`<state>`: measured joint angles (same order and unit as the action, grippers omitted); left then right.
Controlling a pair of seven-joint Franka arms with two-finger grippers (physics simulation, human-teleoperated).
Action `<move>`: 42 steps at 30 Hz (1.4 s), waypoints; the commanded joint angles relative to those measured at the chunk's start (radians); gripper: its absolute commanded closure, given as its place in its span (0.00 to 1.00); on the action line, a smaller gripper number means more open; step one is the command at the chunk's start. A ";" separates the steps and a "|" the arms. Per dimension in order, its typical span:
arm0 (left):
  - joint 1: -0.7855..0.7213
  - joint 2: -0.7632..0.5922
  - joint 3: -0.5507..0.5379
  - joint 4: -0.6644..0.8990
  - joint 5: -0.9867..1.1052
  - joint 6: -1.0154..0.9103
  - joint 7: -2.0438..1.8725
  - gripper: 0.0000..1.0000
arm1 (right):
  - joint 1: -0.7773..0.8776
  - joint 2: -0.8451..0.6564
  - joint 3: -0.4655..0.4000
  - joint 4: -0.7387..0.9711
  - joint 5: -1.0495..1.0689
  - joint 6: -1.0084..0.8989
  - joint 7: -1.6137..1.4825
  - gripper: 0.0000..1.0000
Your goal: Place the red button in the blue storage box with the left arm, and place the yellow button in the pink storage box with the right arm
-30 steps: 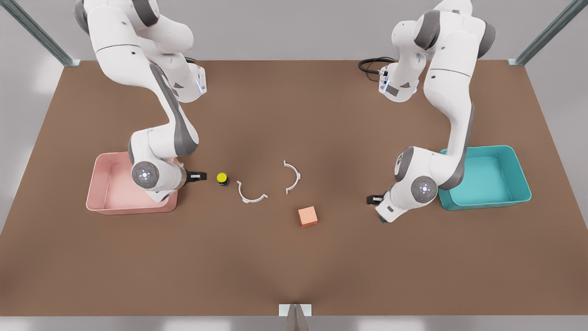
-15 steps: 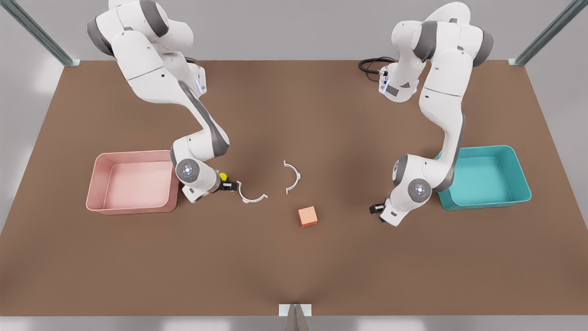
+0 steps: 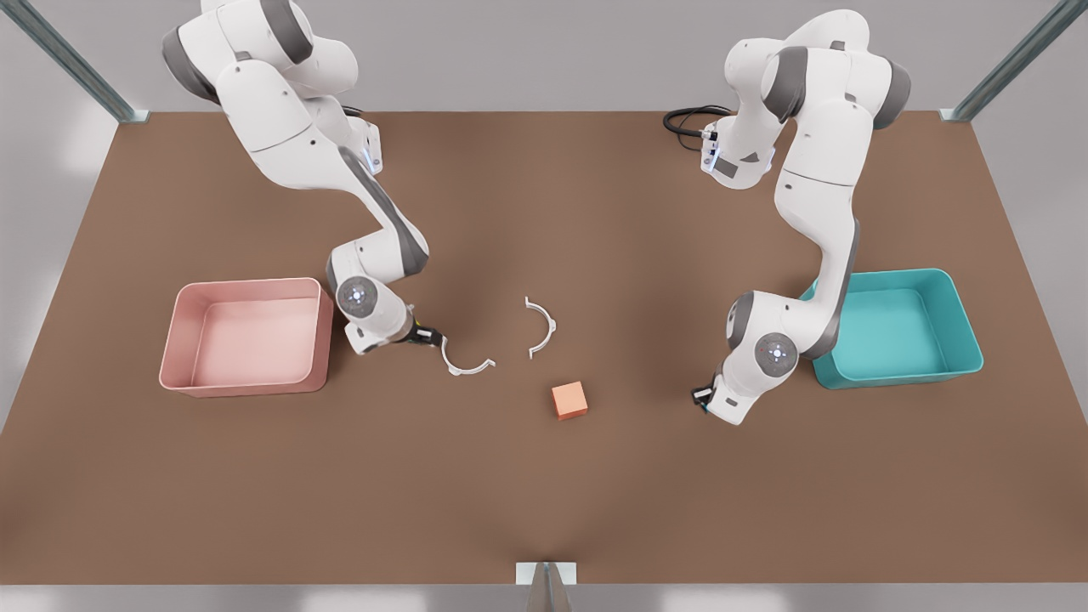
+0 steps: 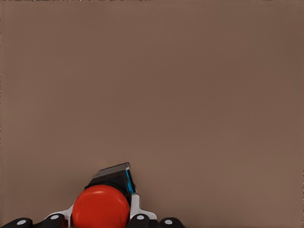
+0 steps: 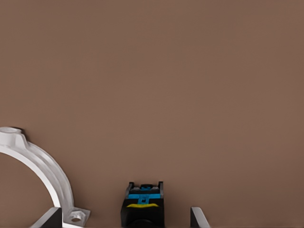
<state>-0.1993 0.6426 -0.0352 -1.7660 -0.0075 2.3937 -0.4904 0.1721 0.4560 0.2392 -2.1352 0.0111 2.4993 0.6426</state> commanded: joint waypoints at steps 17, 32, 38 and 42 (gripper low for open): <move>0.100 -0.228 0.428 0.008 0.003 -0.335 0.878 0.50 | -0.019 -0.094 0.000 0.017 -0.069 0.000 0.124 0.69; 0.071 -0.389 0.406 -0.115 0.003 -0.487 0.865 0.00 | -0.474 -0.263 -0.001 0.104 -0.056 -0.471 -0.647 0.67; 0.138 -0.434 0.094 0.323 -0.006 -0.778 0.550 0.00 | -0.603 -0.200 -0.011 0.098 -0.083 -0.441 -0.793 0.64; 0.212 -0.463 -0.032 0.362 0.044 -0.803 0.552 0.00 | -0.614 -0.195 -0.001 0.112 -0.077 -0.456 -0.788 0.00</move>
<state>-0.0071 0.1826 -0.0505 -1.4201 0.0099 1.6938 0.1151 -0.4418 0.2615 0.2349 -2.0210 -0.0691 2.0702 0.2072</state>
